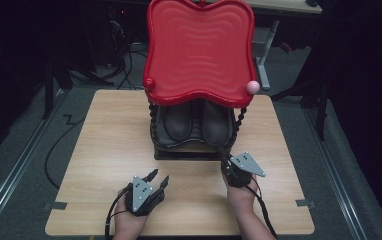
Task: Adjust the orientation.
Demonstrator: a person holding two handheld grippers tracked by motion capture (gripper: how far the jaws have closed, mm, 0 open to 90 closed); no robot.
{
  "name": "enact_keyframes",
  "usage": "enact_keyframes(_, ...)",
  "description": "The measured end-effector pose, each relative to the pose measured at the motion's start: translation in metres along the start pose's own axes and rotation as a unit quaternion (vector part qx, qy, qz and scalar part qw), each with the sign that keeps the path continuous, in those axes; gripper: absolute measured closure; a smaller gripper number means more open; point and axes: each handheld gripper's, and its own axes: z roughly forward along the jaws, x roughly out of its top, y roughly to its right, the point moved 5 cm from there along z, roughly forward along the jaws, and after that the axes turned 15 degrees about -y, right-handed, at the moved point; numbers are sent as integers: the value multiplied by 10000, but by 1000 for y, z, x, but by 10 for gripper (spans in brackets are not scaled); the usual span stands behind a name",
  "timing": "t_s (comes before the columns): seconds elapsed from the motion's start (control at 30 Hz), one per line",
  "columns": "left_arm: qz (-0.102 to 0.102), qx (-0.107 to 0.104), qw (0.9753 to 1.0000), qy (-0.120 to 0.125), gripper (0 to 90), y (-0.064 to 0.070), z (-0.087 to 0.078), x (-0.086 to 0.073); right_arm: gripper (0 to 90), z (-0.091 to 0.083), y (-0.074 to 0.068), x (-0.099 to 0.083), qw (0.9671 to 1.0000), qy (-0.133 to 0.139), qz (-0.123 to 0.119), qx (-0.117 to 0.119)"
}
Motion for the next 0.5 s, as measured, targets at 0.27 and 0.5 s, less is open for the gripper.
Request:
enact_keyframes(0.27, -42, 35, 10000, 41, 557, -3, 0, 0, 898, 13, 4, 11, 9999, -21, 39, -108)
enact_keyframes(0.5, -45, 241, 9995, 207, 574, -3, -1, 2, 898, 22, 7, 21, 9998, -35, 51, -165)
